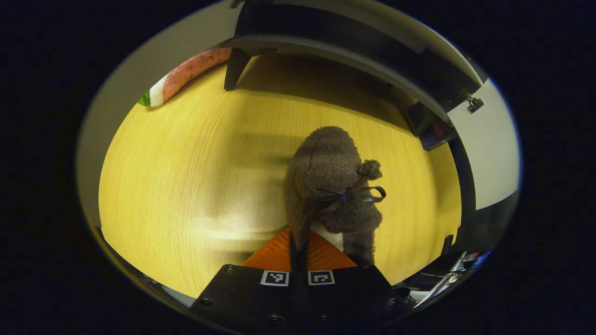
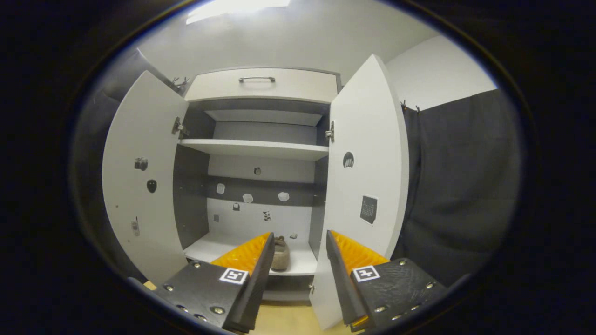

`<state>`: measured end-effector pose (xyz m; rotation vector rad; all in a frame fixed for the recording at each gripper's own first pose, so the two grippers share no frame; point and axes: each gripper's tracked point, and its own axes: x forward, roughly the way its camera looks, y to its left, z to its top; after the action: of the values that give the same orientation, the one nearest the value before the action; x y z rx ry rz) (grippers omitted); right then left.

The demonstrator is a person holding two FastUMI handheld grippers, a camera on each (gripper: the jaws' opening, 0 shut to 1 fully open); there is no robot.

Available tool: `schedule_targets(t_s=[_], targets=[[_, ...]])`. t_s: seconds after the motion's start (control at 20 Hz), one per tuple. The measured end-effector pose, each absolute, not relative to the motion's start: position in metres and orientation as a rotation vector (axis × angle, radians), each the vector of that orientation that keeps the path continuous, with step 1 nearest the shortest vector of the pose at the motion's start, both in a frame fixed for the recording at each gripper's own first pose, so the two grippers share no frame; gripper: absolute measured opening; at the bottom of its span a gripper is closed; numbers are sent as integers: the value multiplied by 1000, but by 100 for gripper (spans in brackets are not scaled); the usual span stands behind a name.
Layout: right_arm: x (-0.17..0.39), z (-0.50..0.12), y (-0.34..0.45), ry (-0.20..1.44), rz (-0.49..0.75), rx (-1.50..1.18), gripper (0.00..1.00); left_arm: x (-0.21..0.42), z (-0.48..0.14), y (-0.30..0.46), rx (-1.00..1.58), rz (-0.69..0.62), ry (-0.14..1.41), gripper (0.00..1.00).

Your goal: Grab one shoe with the right hand and put it into the shoe cabinet, grab the other shoe with the left hand and put it into the shoe cabinet; then close the right door with the right hand and the left door with the left hand.

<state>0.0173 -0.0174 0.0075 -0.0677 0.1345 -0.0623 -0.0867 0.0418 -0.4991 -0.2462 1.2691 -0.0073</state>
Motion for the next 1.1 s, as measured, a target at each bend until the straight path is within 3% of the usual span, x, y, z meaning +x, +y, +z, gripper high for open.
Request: schedule_targets(t_s=[0.35, 1.1], targets=[[17, 1, -21, 143, -59, -61, 67, -74, -467, 45, -264, -23, 1188, 1], [20, -10, -21, 151, -42, -29, 67, 51, -268, 14, -392, -130, 744, 1]])
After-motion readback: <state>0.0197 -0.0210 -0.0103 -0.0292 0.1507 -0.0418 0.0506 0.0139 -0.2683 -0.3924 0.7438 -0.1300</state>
